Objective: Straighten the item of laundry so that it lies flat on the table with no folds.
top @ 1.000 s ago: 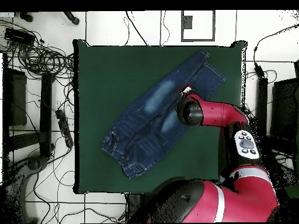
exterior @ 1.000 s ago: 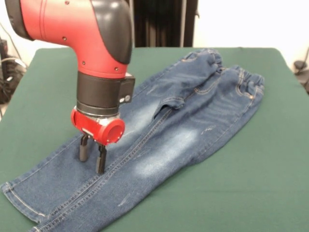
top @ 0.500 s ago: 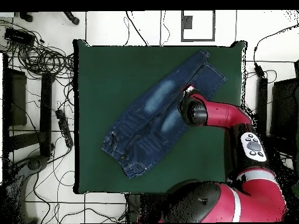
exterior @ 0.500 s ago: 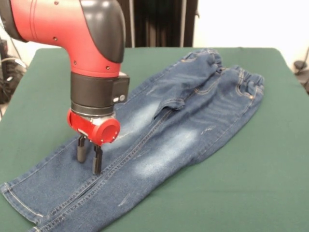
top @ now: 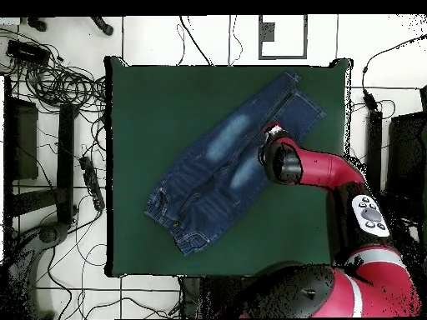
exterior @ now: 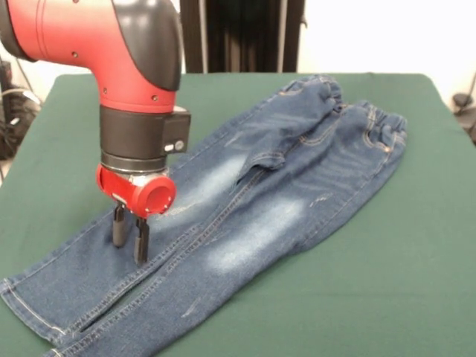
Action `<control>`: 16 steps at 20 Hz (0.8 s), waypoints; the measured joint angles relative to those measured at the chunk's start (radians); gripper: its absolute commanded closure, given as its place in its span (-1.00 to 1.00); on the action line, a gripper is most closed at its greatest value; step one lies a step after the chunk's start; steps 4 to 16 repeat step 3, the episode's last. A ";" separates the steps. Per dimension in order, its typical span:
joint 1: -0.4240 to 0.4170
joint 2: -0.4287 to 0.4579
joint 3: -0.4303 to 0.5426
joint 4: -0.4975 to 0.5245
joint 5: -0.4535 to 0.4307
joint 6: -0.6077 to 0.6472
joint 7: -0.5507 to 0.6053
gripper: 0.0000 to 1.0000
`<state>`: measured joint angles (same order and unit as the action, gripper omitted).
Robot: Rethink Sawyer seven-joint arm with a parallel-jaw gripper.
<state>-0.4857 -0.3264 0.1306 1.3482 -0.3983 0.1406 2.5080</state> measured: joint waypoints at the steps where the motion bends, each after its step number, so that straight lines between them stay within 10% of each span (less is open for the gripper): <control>1: -0.003 -0.002 0.000 0.005 -0.004 -0.003 0.000 -1.00; 16: -0.010 -0.006 -0.001 0.014 -0.013 -0.009 0.000 -1.00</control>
